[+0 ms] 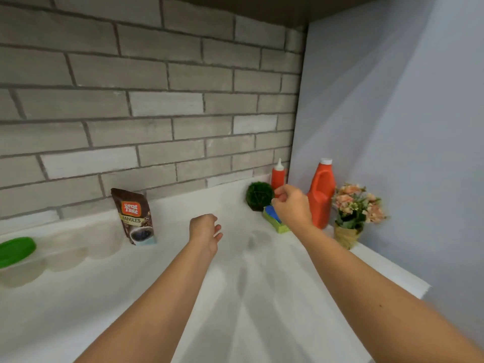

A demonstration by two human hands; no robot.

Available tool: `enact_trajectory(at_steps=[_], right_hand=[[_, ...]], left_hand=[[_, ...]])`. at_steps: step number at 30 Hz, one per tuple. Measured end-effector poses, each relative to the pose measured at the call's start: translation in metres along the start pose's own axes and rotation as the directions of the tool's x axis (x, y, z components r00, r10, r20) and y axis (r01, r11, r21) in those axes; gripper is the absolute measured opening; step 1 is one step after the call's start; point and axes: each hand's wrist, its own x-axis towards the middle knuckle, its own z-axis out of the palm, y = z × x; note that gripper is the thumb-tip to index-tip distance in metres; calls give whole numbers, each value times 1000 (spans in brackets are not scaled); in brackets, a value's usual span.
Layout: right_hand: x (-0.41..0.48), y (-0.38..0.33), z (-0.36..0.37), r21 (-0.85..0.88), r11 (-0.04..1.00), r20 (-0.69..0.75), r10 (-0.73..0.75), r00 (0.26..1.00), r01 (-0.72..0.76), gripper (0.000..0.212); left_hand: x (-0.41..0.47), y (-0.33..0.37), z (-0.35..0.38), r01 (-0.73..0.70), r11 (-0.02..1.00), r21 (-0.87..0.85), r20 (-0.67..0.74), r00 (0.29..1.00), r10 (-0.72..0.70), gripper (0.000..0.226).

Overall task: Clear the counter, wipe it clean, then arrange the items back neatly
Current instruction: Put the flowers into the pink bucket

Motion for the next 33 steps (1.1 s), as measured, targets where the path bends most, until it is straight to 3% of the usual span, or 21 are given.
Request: enact_trajectory(at_steps=[5,8,10,13,18,26,33], right_hand=[[-1,70,-60,-69,995,118,83,990,-76,9],[1,107,-89,-117,984,262,161,952,-134,15],[3,128,-104,-149,965,347,255,903,-215,9],[8,157,-120,-208,927,425,374,824,-313,20],[24,191,-132,-172,877,384,479,790,-448,23],[57,233,-127,-4,894,319,426,847,-448,70],[78,260,-112,149,870,380,388,840,-469,70]], left_hand=[[-28,-57,78,71,996,57,83,994,-76,31],[-43,-86,116,115,988,105,123,984,-128,33],[-48,-101,136,142,979,148,152,975,-164,29],[-46,-117,157,177,959,220,190,957,-220,11],[-27,-137,188,145,931,336,246,940,-235,17],[10,-168,226,-13,866,500,396,893,-215,35],[31,-179,246,-118,828,548,510,831,-219,58]])
